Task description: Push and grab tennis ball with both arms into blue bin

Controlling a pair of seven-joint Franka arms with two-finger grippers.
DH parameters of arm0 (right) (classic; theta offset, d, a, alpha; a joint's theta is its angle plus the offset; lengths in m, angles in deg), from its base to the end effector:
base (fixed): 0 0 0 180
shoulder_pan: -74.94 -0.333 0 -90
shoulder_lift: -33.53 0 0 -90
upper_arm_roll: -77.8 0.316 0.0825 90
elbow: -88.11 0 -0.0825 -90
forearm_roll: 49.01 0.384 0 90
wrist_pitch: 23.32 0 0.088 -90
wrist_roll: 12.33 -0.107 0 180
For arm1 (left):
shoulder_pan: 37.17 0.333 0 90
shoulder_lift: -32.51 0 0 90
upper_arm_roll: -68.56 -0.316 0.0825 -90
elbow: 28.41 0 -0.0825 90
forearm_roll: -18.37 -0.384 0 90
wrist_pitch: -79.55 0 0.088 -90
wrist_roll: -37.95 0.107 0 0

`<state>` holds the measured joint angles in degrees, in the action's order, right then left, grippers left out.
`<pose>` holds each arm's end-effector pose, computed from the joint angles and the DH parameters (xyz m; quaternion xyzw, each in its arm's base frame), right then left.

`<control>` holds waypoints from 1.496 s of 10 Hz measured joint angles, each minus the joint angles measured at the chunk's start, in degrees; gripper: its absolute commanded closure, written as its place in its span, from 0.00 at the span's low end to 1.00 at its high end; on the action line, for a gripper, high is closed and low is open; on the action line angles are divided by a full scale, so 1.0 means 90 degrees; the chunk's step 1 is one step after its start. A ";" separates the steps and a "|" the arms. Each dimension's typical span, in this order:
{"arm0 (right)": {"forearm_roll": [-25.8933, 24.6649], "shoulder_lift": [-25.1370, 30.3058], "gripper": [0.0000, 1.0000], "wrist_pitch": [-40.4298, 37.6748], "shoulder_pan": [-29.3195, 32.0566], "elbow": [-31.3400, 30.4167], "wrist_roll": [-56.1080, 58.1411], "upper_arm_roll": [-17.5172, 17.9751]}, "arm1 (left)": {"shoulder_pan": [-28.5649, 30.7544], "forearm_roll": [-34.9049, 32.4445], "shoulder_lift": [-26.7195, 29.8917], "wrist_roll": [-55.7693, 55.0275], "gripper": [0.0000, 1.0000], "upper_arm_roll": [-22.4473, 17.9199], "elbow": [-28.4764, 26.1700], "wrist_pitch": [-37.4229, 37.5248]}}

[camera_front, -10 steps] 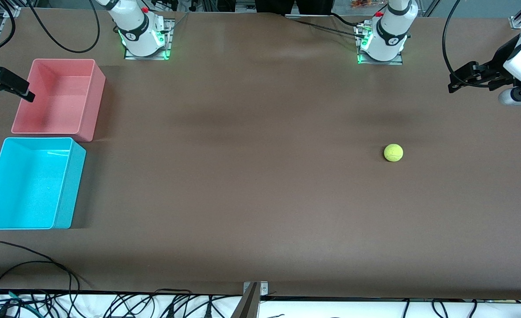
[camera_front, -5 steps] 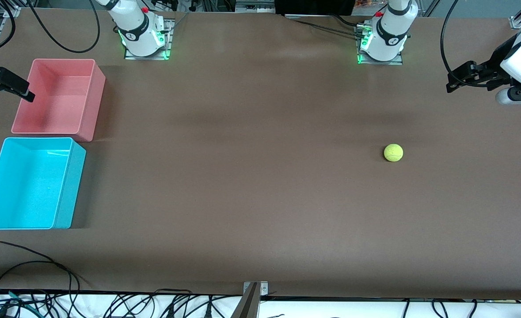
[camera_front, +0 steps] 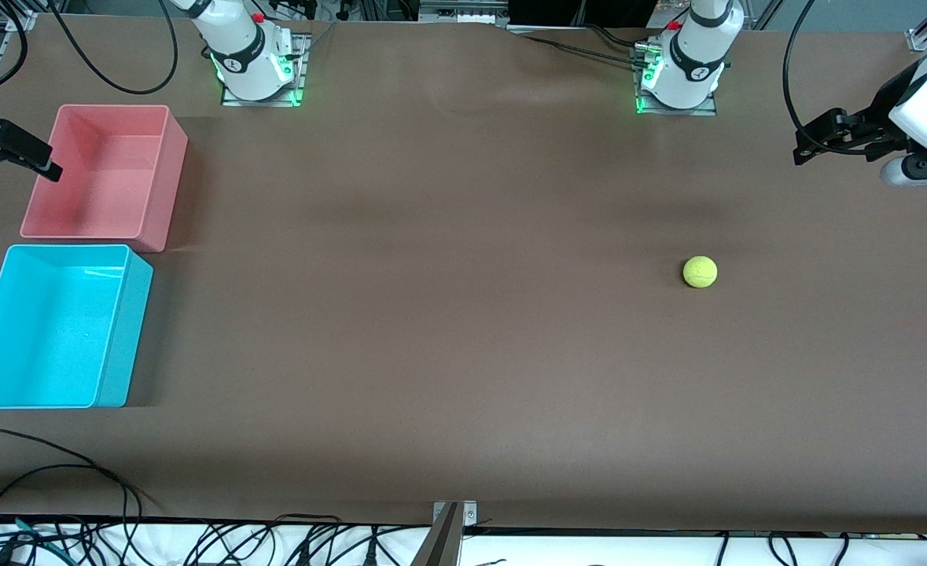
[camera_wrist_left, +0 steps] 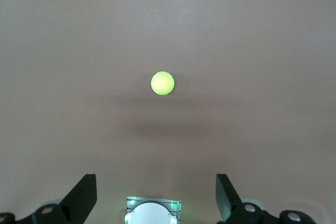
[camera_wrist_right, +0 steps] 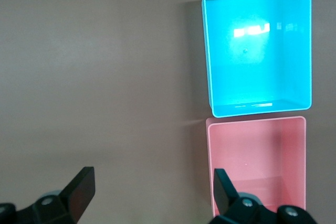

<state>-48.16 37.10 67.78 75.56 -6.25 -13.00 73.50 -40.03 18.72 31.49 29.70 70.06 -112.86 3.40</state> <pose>0.5344 -0.0457 0.6241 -0.9988 0.0488 -0.0030 0.0096 0.5323 -0.0412 0.6402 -0.9961 -0.0333 0.0811 0.0057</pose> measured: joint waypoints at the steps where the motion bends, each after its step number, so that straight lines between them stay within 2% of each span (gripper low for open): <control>1: 0.0000 0.0000 0.00 0.0000 0.0000 0.0000 0.0000 0.0000 | 0.0000 0.0000 0.0000 0.0000 0.00 0.0000 0.0000 0.0000; 12: 0.0000 0.0000 0.00 -0.0006 0.0003 0.0000 0.0000 0.0001 | 0.0017 0.0000 0.0000 0.0000 0.00 -0.0070 0.0000 0.0000; 15: 0.0000 0.0000 0.00 -0.0008 0.0006 0.0000 0.0000 0.0001 | 0.0278 0.0204 0.0000 -0.0005 0.00 -0.0095 0.0000 0.0000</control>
<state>-48.16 37.10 67.70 75.61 -6.25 -13.00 73.51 -37.53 20.56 31.49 29.66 69.21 -112.86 3.40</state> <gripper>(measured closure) 0.000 0.000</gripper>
